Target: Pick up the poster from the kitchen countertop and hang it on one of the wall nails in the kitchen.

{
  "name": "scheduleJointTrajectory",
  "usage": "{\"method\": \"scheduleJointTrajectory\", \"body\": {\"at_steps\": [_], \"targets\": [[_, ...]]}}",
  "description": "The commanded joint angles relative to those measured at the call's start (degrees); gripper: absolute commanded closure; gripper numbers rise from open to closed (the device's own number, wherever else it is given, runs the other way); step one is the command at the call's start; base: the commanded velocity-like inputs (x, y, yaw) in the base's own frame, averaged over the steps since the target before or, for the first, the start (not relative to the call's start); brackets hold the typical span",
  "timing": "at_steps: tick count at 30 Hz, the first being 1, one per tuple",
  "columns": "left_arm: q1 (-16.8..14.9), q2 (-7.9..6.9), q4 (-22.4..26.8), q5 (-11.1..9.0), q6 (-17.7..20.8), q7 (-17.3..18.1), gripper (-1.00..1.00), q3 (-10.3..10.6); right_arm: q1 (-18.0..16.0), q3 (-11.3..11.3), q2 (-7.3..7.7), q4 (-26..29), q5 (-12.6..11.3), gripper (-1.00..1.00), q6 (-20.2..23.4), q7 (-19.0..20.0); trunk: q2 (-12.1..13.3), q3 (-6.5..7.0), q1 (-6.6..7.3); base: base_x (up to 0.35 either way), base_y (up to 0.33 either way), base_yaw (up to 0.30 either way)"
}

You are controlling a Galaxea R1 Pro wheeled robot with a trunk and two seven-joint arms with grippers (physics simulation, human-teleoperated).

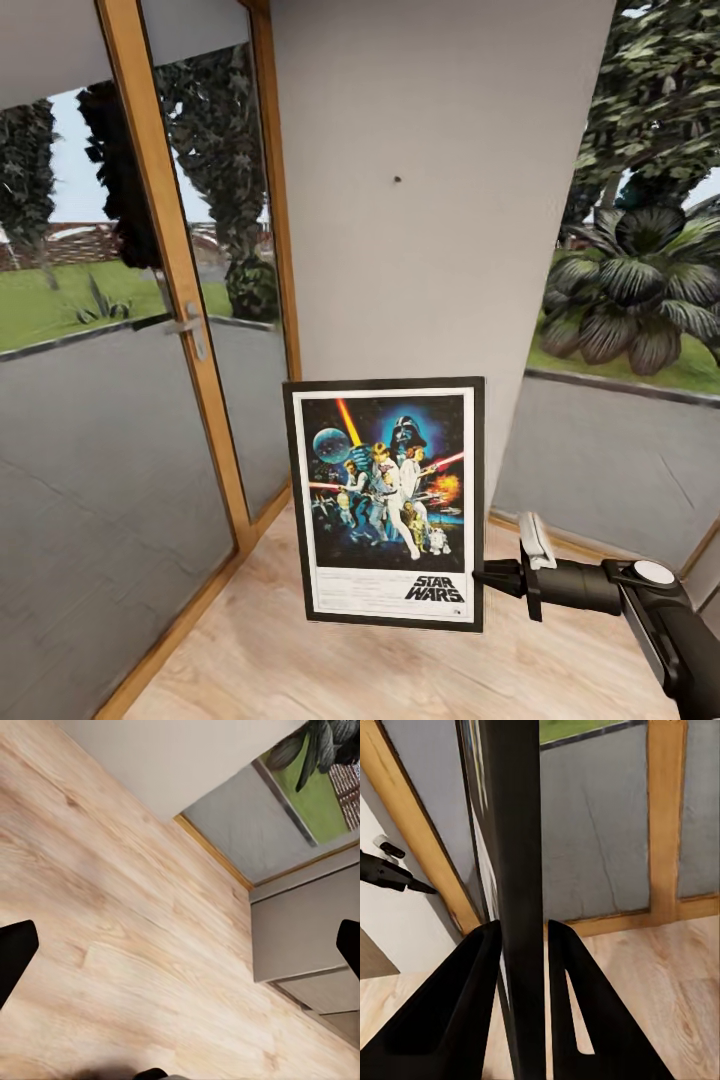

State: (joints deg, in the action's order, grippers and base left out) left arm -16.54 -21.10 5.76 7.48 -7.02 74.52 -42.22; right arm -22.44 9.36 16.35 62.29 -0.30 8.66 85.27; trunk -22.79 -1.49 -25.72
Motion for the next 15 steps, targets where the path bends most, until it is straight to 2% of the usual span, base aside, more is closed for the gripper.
{"method": "scheduleJointTrajectory", "body": {"at_steps": [1,3,4,7,8,12,15], "targets": [[-0.1,0.19,0.0,0.6,-0.6,0.0,-1.00,-0.5,-0.1,0.0,-0.03,0.0,0.0,1.00,0.7,0.3,-0.1,-0.13,-0.07,0.262,0.261,0.000],[-0.1,0.56,0.0,0.6,-0.6,-0.2,-1.00,-0.4,-0.1,0.0,-0.02,0.0,0.0,1.00,0.7,0.3,-0.1,-0.13,-0.07,0.261,0.261,0.000],[-0.1,1.43,0.0,0.6,-0.5,-0.5,-1.00,-0.4,-0.1,0.0,-0.01,0.0,0.0,1.00,0.7,0.3,-0.1,-0.13,-0.07,0.262,0.261,0.000],[-0.1,2.61,0.2,0.5,-0.5,-0.9,-1.00,-0.2,-0.1,0.0,-0.01,0.0,0.0,1.00,0.7,0.3,-0.1,-0.13,-0.07,0.255,0.255,0.000],[-0.1,3.56,0.4,0.4,-0.5,-1.2,-1.00,0.0,-0.1,0.0,-0.01,0.0,0.0,1.00,0.7,0.3,-0.1,-0.13,-0.07,0.169,0.169,0.000],[-0.1,5.88,2.4,0.3,-0.5,-1.6,-1.00,0.2,-0.1,0.0,0.00,0.0,0.0,1.00,0.7,0.3,-0.1,-0.11,-0.07,0.078,0.078,-0.020],[-0.1,6.97,4.4,0.4,-0.5,-1.6,-1.00,0.1,-0.1,0.0,0.00,0.0,0.0,1.00,0.7,0.3,-0.1,-0.02,-0.07,0.020,0.020,-0.146]]}}
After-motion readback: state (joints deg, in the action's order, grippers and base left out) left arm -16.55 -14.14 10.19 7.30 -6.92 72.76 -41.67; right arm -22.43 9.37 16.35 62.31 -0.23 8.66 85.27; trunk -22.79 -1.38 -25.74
